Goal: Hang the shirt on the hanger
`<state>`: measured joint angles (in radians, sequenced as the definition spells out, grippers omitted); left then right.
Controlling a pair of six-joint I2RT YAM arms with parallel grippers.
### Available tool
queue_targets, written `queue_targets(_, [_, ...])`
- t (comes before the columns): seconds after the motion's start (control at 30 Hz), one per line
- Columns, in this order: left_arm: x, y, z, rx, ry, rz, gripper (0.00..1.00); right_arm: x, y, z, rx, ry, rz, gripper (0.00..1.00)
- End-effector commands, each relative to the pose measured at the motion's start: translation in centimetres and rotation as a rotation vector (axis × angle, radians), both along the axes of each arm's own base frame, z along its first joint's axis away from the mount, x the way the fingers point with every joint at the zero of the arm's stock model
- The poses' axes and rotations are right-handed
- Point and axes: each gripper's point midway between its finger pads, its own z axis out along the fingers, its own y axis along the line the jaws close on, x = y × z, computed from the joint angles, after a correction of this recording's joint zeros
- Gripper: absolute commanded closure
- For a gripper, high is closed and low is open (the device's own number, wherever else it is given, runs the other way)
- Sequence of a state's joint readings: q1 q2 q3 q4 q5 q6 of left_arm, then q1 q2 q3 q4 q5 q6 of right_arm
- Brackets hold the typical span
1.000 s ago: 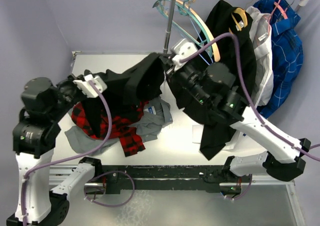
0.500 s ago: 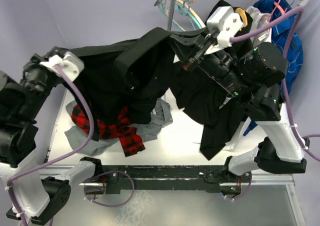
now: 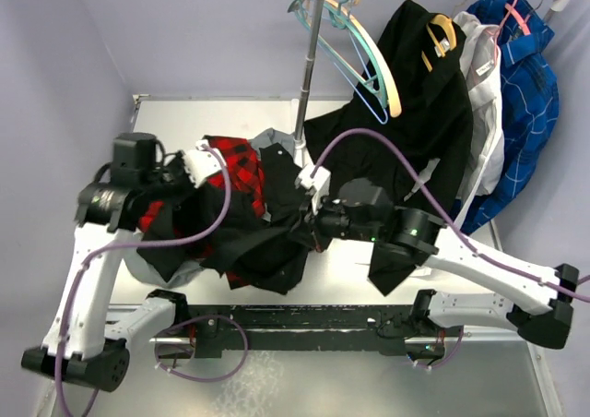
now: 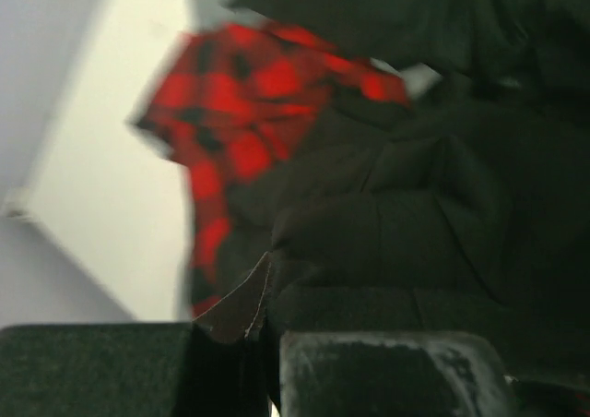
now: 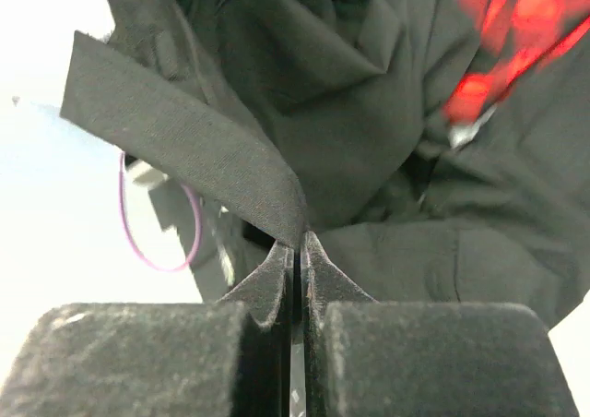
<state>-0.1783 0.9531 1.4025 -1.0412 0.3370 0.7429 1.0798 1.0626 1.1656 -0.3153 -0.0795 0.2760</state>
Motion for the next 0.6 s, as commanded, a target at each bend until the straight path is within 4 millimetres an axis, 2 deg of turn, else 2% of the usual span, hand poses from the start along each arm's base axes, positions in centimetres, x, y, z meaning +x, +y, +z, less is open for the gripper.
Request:
queue_targets(0.0, [0.2, -2.8, -4.8, -0.075, 0.145, -0.122, 1.00, -2.6, 2.1, -0.1, 0.107, 0.146, 0.108, 1.00])
queue_targets(0.03, [1.6, -2.7, -5.4, -0.064, 0.140, -0.100, 1.00, -2.3, 2.7, -0.1, 0.116, 0.152, 0.106, 1.00])
queue_targets(0.1, [5.2, -2.1, -6.3, -0.037, 0.115, -0.032, 1.00, -0.3, 3.0, -1.1, 0.076, 0.131, 0.042, 1.00])
queue_targets(0.2, [11.0, -0.7, -7.6, 0.022, 0.081, 0.093, 1.00, 4.6, 2.5, -3.4, 0.032, 0.147, -0.081, 1.00])
queue_targets(0.3, [15.4, 0.6, -9.3, 0.058, 0.100, 0.180, 1.00, 9.8, 0.8, -5.8, 0.084, 0.215, -0.195, 1.00])
queue_targets(0.33, [16.7, 0.8, -10.4, 0.068, 0.121, 0.202, 1.00, 10.7, 0.7, -6.7, 0.092, 0.225, -0.216, 1.00])
queue_targets(0.4, [18.5, 1.7, -11.3, 0.088, 0.117, 0.264, 1.00, 13.3, -0.3, -8.8, 0.090, 0.232, -0.295, 1.00])
queue_targets(0.57, [21.4, 3.1, -13.2, 0.107, 0.122, 0.376, 1.00, 16.3, -0.5, -15.1, 0.043, 0.333, -0.341, 1.00])
